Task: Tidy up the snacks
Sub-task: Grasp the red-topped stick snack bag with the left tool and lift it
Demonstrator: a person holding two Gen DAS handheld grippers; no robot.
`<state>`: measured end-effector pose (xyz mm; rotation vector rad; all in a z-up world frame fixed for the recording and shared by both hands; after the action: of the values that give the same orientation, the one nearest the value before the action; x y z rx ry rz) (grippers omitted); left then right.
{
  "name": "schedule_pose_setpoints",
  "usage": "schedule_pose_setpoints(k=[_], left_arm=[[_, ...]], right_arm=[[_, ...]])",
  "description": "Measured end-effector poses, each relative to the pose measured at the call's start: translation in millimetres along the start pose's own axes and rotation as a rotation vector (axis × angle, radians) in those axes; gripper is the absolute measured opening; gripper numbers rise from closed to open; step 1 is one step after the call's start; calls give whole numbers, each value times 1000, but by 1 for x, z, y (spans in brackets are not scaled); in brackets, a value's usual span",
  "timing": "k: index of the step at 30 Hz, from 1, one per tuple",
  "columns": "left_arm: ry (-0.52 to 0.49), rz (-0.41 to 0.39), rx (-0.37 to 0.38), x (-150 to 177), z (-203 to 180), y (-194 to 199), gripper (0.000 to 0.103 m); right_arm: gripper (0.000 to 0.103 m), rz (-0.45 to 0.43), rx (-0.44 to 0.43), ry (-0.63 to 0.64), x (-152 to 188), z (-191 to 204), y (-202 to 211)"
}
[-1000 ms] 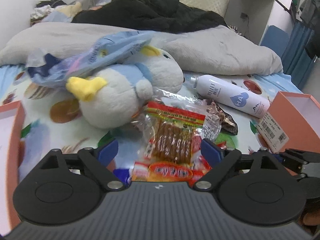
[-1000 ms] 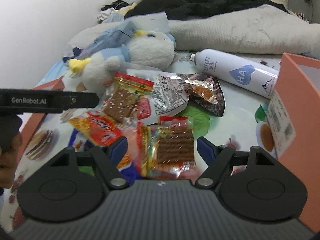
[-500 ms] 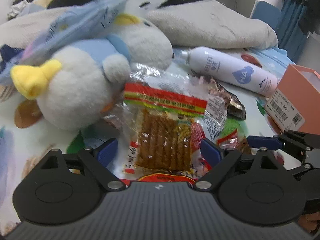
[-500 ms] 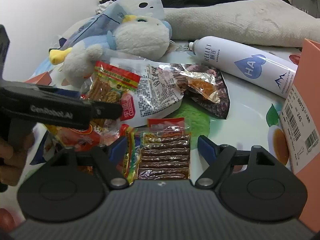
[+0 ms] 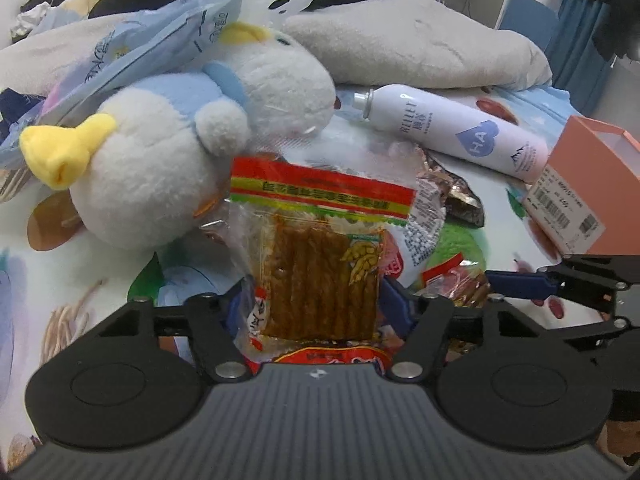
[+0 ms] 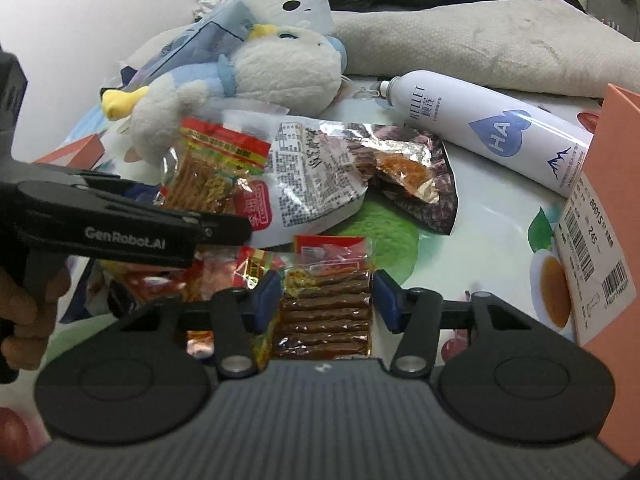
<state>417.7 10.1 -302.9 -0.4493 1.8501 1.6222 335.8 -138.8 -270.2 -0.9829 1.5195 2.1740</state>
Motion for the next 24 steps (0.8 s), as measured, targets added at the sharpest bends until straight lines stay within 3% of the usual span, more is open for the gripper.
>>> schedule_pose_setpoints(k=[11,24], left_arm=[[73,-21,-36,12,8,50,62],[115,-9,-13,43,-24,115,62]], right_arm=[[51,0,30,14,12,6,34],[50,-25,68,19,34,22,96]])
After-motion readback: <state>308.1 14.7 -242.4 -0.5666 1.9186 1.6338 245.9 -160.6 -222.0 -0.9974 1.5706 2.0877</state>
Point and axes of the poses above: each gripper's, at about its wrist camera, not at the fingertips, and y roughly against the way its jaws point, z to its left, x to its underside, the point moved 7 cm from there along -y, roughly the way its jaws point, and after that the axes turned 6 degrees about -x, right-handed, at the moved point
